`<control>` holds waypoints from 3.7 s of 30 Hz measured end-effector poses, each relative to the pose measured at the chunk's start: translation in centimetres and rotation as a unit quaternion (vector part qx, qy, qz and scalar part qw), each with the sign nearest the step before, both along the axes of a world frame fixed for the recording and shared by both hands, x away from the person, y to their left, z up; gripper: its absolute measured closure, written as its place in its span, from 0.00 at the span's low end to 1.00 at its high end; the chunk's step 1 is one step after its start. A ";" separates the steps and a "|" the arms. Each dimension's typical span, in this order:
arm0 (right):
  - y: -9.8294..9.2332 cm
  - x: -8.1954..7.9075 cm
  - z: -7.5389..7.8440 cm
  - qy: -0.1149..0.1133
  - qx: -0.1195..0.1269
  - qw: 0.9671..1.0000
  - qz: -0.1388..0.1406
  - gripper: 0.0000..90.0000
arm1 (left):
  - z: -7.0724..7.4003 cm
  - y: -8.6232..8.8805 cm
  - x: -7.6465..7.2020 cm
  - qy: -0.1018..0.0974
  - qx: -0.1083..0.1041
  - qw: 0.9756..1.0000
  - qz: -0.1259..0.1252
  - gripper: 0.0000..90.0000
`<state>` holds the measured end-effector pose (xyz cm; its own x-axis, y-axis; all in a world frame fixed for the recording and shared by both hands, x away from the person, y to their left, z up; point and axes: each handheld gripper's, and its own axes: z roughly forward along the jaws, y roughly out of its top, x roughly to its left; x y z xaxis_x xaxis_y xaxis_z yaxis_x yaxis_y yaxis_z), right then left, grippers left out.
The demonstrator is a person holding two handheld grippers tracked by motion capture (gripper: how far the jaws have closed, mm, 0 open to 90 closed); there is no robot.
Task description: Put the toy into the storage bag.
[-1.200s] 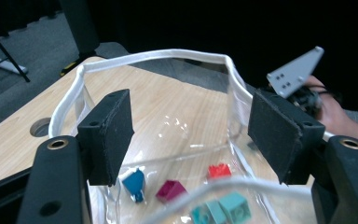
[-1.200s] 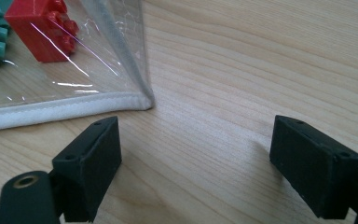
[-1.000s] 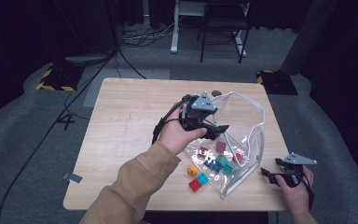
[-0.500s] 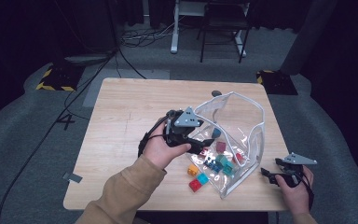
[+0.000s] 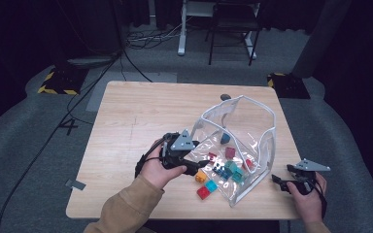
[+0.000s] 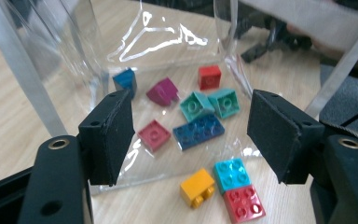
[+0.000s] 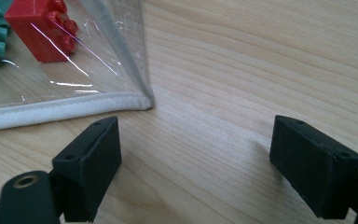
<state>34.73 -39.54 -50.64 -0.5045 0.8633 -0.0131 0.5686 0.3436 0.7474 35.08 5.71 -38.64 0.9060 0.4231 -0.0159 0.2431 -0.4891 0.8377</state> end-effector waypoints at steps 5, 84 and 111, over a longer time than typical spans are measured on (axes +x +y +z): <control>0.0 0.0 0.0 0.000 0.000 1.000 0.000 0.18 | -1.9 0.2 -0.2 0.005 0.002 1.000 -0.001 0.36; 0.0 0.0 0.0 0.000 0.000 1.000 0.001 0.18 | -2.9 -0.5 -0.5 0.027 0.021 0.999 -0.024 0.60; 0.0 0.0 0.0 -0.001 0.000 1.000 0.001 0.18 | 6.0 -1.0 0.1 -0.017 0.013 0.999 -0.039 0.60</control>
<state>34.75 -39.55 -50.65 -0.5057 0.8626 -0.0145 0.5671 0.3450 0.7479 35.16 4.71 -32.66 0.9362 0.3504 0.0252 0.1750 -0.5272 0.8315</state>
